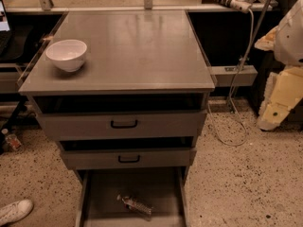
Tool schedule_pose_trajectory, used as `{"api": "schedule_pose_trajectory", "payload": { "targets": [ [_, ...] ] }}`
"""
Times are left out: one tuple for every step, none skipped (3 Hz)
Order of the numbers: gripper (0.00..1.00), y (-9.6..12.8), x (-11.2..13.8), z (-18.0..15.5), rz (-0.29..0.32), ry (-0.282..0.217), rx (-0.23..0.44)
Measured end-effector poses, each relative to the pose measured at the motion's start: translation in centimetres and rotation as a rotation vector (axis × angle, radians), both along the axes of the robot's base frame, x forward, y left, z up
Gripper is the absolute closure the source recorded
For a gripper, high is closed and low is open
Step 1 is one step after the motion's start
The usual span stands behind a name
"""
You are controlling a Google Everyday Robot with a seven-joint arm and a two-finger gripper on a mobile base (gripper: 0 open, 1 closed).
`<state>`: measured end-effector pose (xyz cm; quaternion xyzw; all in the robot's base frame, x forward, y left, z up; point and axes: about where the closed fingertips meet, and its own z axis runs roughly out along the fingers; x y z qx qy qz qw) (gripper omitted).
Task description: Pick water bottle from bottom drawer and place on counter
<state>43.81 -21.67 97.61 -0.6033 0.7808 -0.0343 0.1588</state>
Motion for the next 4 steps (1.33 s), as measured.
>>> {"api": "schedule_pose_trajectory", "payload": {
  "targets": [
    [0.00, 0.0, 0.0, 0.0, 0.000, 0.000, 0.000],
    [0.00, 0.8, 0.0, -2.3, 0.008, 0.022, 0.005],
    [0.00, 2.4, -1.1, -7.0, 0.042, 0.097, 0.000],
    [0.00, 2.4, -1.1, -7.0, 0.042, 0.097, 0.000]
  ]
}}
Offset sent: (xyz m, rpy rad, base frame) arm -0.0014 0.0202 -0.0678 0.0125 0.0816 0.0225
